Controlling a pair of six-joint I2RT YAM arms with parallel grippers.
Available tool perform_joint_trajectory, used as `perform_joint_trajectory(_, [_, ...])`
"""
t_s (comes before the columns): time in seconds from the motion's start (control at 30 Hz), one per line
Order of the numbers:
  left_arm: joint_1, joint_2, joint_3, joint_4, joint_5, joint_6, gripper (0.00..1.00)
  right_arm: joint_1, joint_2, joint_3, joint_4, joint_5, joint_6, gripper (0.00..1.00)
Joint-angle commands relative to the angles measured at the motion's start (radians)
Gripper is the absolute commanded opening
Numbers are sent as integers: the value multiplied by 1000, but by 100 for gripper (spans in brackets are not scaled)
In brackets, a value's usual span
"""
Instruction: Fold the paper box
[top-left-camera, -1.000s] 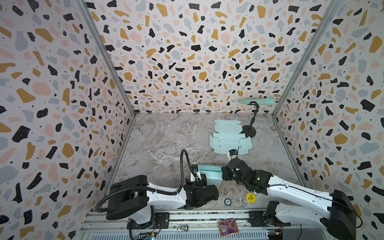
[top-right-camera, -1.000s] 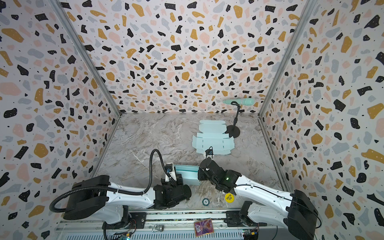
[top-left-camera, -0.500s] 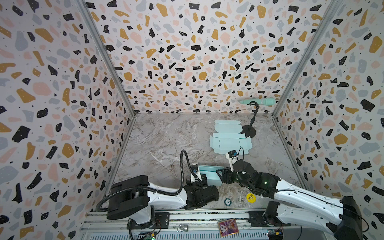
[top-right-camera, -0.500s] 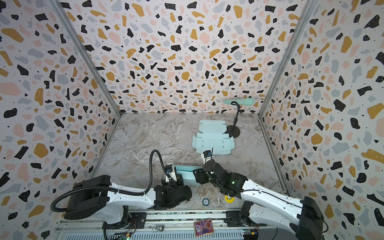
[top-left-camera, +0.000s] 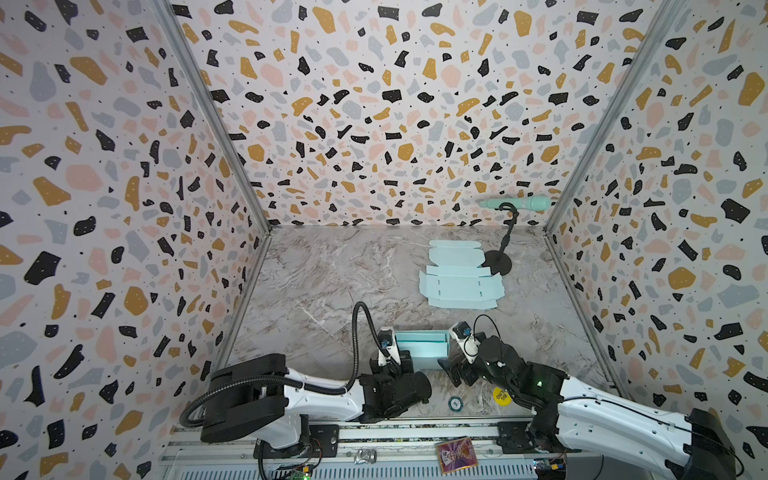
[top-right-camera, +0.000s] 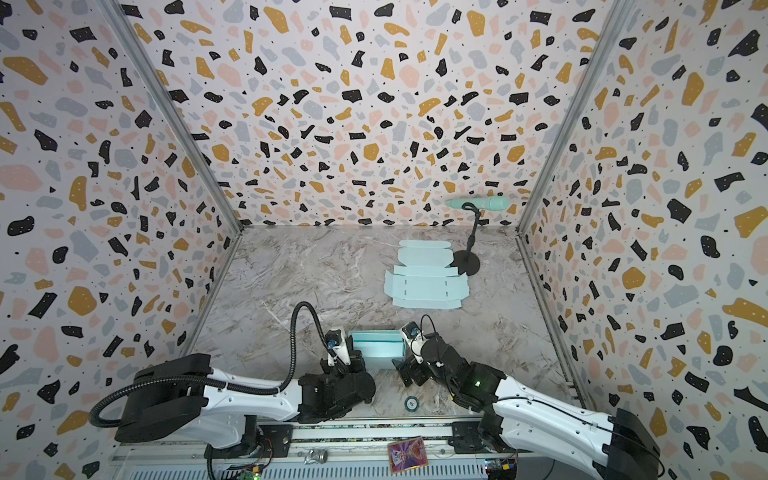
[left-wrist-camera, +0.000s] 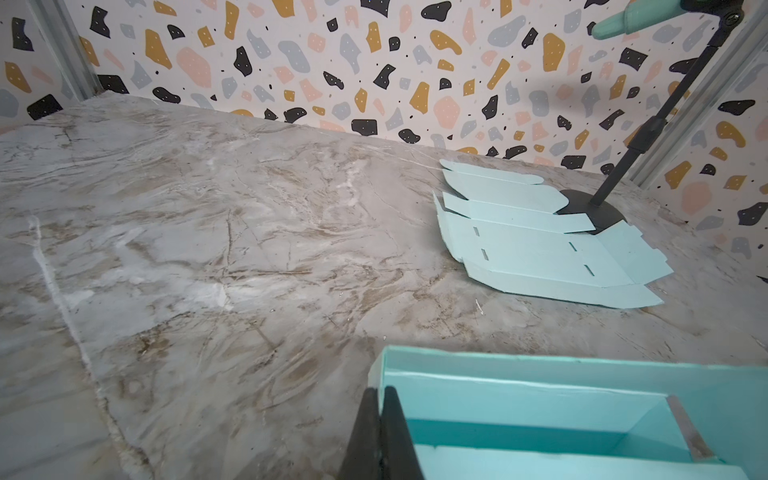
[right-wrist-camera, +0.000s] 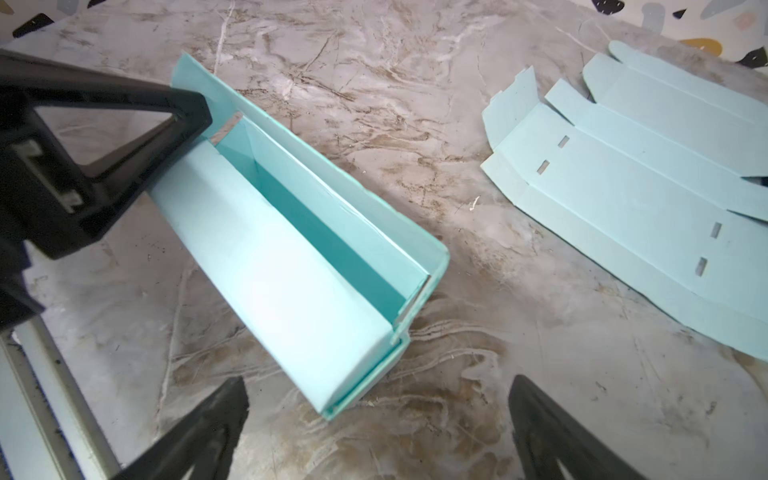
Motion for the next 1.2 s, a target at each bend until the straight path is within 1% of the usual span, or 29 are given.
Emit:
perform_joint_trajectory(0.0, [-10, 3, -65, 9, 148, 78, 0, -16, -49, 9, 79, 15, -41, 99])
perform_joint_trajectory(0.1, [2, -5, -81, 43, 179, 126, 0, -50, -10, 13, 112, -45, -48, 99])
perform_joint_trajectory(0.23, [14, -17, -92, 93, 209, 185, 0, -79, 106, -20, 221, -133, -64, 99])
perform_joint_trajectory(0.3, [19, -24, -96, 101, 222, 200, 0, -77, 145, -24, 251, -147, -82, 99])
perform_joint_trajectory(0.47, [38, -38, -105, 123, 258, 244, 0, -78, 152, -32, 293, -204, -133, 99])
perform_joint_trajectory(0.57, [50, -41, -107, 138, 279, 255, 0, -80, 162, -34, 306, -249, -154, 99])
perform_joint_trajectory(0.77, [61, -43, -106, 138, 303, 254, 0, -73, 258, -17, 306, -332, -164, 100])
perform_joint_trajectory(0.9, [61, -60, -110, 120, 299, 247, 0, -61, 252, -14, 297, -314, -169, 99])
perform_joint_trajectory(0.97, [61, -66, -115, 119, 298, 247, 0, -55, 239, -15, 301, -302, -178, 95])
perform_joint_trajectory(1.0, [61, -66, -117, 117, 298, 246, 0, -54, 233, -15, 301, -297, -180, 90])
perform_joint_trajectory(1.13, [61, -71, -121, 118, 298, 252, 0, -46, 242, -12, 305, -286, -187, 60])
perform_joint_trajectory(1.17, [61, -72, -122, 117, 298, 252, 0, -42, 253, -9, 307, -282, -188, 54])
